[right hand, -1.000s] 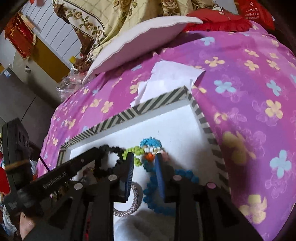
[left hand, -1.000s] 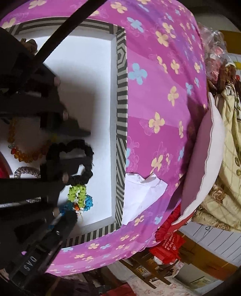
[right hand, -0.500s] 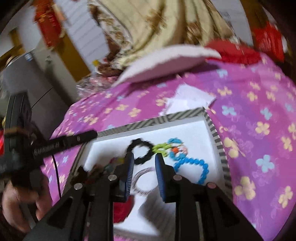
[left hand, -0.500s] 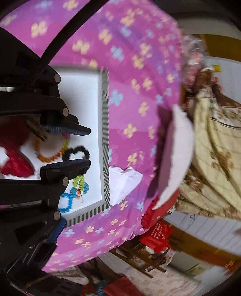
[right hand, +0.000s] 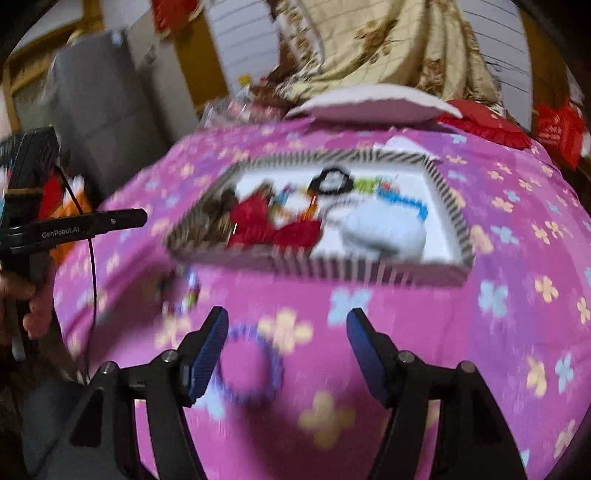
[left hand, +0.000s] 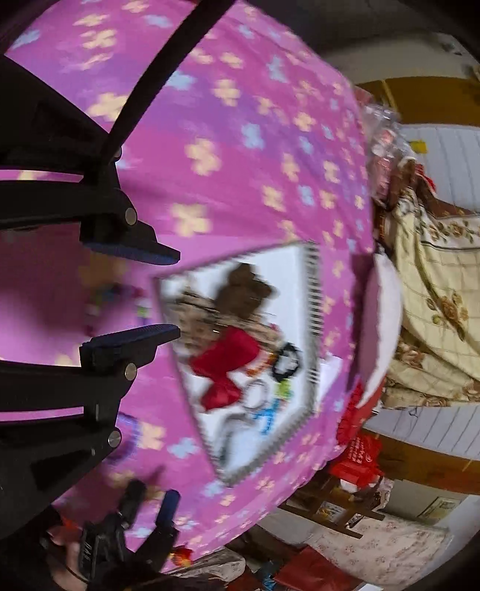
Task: Organize jewelry
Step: 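Grasp the multicolor bead bracelet with the left gripper while the right gripper grasps the lavender bead bracelet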
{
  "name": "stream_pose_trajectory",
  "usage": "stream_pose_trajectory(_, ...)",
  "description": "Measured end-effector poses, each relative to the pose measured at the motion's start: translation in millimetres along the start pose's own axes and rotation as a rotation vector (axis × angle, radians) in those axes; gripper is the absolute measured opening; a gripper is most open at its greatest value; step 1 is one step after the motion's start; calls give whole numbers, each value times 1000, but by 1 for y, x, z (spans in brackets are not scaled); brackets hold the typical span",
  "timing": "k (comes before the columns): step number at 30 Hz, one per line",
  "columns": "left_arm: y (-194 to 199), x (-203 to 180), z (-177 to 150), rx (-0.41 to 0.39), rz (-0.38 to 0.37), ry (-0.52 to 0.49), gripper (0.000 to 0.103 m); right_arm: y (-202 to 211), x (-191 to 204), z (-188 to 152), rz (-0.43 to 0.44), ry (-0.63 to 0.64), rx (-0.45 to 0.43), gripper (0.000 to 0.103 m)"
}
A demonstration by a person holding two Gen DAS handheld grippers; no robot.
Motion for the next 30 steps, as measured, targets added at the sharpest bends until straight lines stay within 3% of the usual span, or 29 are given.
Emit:
stream_pose_trajectory(5,-13,4,-18,30,19,48,25,0,-3,-31,3,-32,41,70)
stream_pose_trajectory(12,-39,-6,-28,136,22,-2,25,-16,1,-29,-5,-13,40,68)
stream_pose_trajectory(13,-41,-4,-28,139,39,-9,25,-18,2,-28,-14,-1,37,63)
stream_pose_trajectory(15,-47,2,-30,160,71,-19,25,-28,7,-30,-9,25,64,43)
stream_pose_trajectory(19,-55,6,-34,178,67,-42,25,-32,13,-28,-43,77,58,35)
stream_pose_trajectory(24,-53,-1,-38,136,65,-172,25,-33,17,-31,-63,119,61,35)
stream_pose_trajectory(30,-50,-1,-41,77,17,-192,27,-31,29,-36,-83,190,49,31)
Point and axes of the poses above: each gripper's, at about its wrist camera, not at the fingertips, and y roughly against the way its jaws point, x to its left, z to its top, the point moved 8 cm from there along -y, roughly the way its jaws point, and after that the axes turned 4 degrees about -x, right-handed, at the moved point
